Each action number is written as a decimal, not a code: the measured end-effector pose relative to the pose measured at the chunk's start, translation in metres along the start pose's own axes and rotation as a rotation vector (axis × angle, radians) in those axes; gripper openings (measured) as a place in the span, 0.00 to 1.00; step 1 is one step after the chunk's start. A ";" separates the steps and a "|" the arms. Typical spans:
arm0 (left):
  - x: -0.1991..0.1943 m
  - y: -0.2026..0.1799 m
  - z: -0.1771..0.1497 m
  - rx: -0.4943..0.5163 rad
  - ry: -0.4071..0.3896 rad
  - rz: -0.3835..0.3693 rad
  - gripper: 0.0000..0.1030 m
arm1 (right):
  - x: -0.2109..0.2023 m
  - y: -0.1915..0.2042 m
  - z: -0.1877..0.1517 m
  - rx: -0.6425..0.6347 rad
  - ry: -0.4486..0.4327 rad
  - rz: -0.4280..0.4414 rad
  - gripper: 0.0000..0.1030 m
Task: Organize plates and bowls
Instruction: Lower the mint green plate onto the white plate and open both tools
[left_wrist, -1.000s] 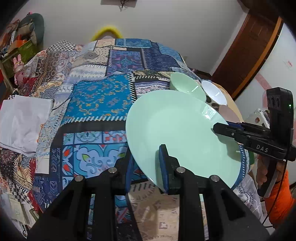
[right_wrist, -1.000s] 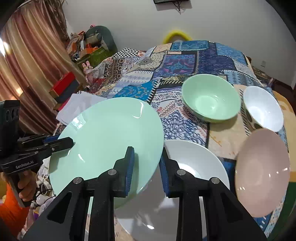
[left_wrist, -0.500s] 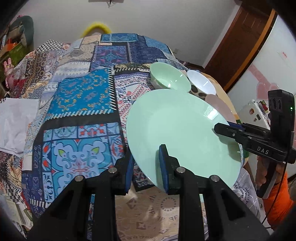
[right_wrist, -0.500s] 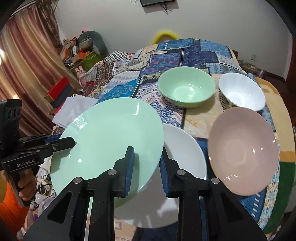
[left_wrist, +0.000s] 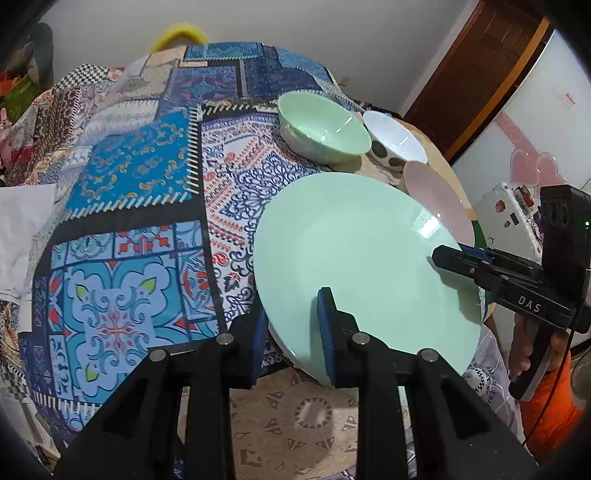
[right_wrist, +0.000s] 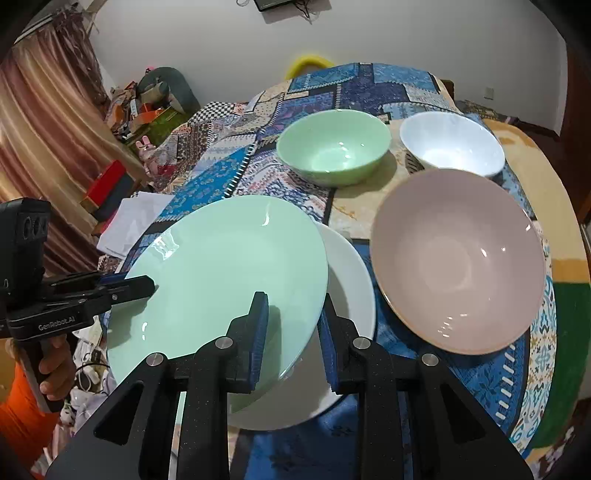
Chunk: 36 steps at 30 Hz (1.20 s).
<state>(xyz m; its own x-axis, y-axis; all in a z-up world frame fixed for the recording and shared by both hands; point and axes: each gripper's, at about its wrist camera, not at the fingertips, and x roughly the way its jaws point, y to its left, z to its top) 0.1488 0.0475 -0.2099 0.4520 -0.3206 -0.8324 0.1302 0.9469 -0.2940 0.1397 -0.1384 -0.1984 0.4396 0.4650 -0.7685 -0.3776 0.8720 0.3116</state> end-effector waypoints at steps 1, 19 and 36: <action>0.003 0.000 -0.001 0.000 0.004 -0.001 0.24 | 0.001 -0.001 -0.002 0.005 0.002 0.000 0.24; 0.034 -0.003 -0.002 0.033 0.057 0.023 0.24 | 0.014 -0.015 -0.013 0.061 0.042 0.005 0.24; 0.042 -0.004 0.001 0.043 0.077 0.039 0.24 | 0.010 -0.020 -0.014 0.065 0.041 0.009 0.24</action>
<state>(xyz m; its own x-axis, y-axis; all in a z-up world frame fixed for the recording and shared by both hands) 0.1681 0.0305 -0.2429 0.3880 -0.2828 -0.8772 0.1520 0.9584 -0.2417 0.1401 -0.1533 -0.2203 0.4018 0.4675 -0.7874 -0.3268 0.8764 0.3536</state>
